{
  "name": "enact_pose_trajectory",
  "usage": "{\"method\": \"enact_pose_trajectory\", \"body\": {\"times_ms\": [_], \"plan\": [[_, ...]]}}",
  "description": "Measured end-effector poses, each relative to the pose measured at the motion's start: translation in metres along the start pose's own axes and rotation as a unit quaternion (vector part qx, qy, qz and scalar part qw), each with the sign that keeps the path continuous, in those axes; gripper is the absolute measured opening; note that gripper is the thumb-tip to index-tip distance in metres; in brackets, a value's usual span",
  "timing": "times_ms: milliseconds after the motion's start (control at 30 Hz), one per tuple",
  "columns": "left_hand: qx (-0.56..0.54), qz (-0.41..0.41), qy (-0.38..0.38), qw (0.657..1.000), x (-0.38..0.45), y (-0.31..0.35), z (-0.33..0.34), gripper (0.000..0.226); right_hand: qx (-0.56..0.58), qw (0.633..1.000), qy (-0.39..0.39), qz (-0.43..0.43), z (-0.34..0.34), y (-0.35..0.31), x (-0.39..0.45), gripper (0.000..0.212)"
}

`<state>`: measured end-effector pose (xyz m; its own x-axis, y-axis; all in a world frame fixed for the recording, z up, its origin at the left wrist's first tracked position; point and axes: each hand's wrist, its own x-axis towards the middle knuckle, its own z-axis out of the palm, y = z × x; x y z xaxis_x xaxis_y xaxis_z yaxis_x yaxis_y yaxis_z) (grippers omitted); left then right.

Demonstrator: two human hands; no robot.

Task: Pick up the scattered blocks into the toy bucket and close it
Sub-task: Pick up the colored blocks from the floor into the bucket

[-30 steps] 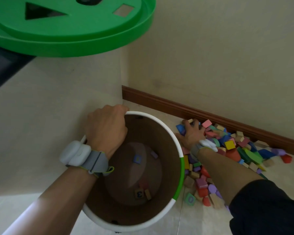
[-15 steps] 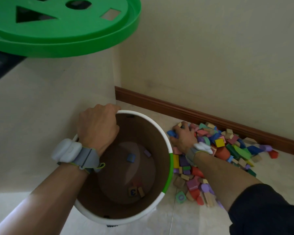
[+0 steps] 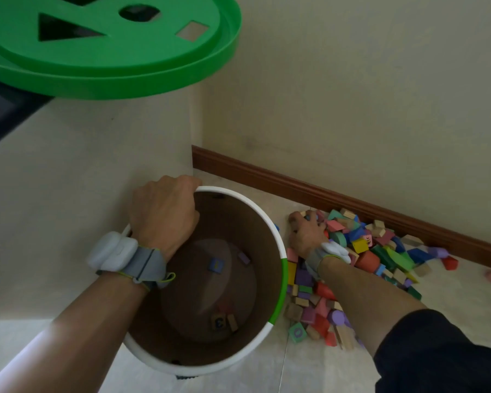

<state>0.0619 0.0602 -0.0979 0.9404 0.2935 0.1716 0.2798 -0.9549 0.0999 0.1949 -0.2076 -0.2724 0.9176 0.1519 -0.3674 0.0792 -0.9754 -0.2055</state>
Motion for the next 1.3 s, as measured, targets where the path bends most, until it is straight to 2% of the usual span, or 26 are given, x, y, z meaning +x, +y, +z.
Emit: {"method": "enact_pose_trajectory", "body": {"times_ms": [167,533,633,733,800,867,933,1000,1067,1100,1200,1300], "plan": [[0.000,0.000,-0.003,1.000,0.000,0.000,0.000,0.035,-0.015,1.000,-0.005,-0.017,-0.007,0.002,-0.001,0.037],[0.002,-0.002,-0.013,1.000,0.000,-0.001,0.002,0.039,0.083,0.996,-0.011,-0.043,-0.024,0.011,0.000,0.031],[0.002,0.000,-0.006,1.000,0.001,-0.001,0.002,0.038,0.140,0.989,0.005,-0.036,-0.025,0.015,0.002,0.030],[0.010,0.000,-0.006,1.000,0.002,-0.002,0.003,0.035,0.270,0.963,0.020,-0.015,-0.034,0.018,-0.003,0.018],[0.008,0.002,-0.013,1.000,0.002,-0.003,0.003,0.034,0.408,0.910,-0.008,0.069,-0.042,0.018,-0.008,0.014],[0.003,0.004,-0.017,1.000,0.002,-0.002,0.004,0.033,0.529,0.833,-0.057,0.150,-0.051,0.019,-0.014,0.014],[-0.006,0.002,-0.015,1.000,0.002,-0.002,0.004,0.033,0.608,0.767,-0.090,0.186,-0.061,0.022,-0.022,0.008],[-0.007,0.003,-0.010,1.000,0.002,-0.003,0.004,0.034,0.690,0.681,-0.131,0.207,-0.066,0.025,-0.034,0.003],[-0.007,0.002,-0.006,1.000,0.002,-0.003,0.005,0.035,0.751,0.603,-0.174,0.206,-0.069,0.029,-0.051,0.009],[-0.008,0.001,-0.003,1.000,0.002,-0.003,0.005,0.036,0.767,0.579,-0.193,0.198,-0.070,0.031,-0.061,0.016],[-0.014,0.001,-0.001,1.000,0.002,-0.003,0.006,0.034,0.802,0.523,-0.250,0.143,-0.079,0.036,-0.087,0.041],[-0.015,-0.001,-0.009,1.000,0.003,-0.004,0.007,0.032,0.829,0.474,-0.286,0.086,-0.097,0.027,-0.110,0.051]]}}
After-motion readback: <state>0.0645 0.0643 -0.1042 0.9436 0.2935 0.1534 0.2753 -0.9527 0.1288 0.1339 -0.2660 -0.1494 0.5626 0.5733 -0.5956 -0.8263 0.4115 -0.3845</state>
